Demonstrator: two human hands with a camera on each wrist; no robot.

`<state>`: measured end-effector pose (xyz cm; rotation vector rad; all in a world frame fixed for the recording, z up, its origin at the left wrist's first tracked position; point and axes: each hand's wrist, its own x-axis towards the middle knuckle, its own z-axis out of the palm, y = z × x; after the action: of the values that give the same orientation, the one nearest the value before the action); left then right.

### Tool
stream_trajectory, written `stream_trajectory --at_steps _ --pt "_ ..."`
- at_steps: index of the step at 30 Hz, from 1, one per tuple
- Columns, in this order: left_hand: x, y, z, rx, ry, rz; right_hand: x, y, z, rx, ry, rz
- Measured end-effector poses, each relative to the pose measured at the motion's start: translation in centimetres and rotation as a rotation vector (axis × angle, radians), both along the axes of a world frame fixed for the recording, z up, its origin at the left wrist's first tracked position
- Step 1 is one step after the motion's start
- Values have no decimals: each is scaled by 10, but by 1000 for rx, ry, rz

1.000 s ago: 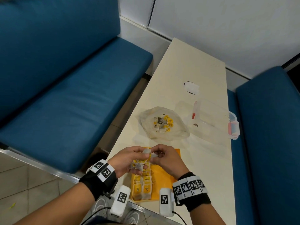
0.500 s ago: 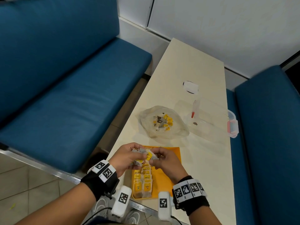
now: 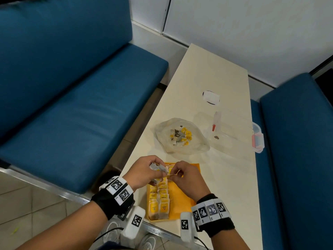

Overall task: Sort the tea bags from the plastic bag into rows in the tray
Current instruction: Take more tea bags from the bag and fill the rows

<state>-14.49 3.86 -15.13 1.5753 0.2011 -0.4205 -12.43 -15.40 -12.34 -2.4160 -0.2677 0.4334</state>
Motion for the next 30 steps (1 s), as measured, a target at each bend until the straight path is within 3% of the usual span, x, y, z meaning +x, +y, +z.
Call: stream_trajectory --at_steps 6,14,22,30 --pt "0 12 -11 -53 79 135 7 -29 -4 203 112 -268" --pt "-2 11 -19 -32 103 138 9 -38 -20 225 281 -237" --pt "-3 12 -25 -20 108 134 15 -34 -44 67 430 -124" --pt "-3 11 -26 -23 133 128 25 -21 -62 72 447 -329"
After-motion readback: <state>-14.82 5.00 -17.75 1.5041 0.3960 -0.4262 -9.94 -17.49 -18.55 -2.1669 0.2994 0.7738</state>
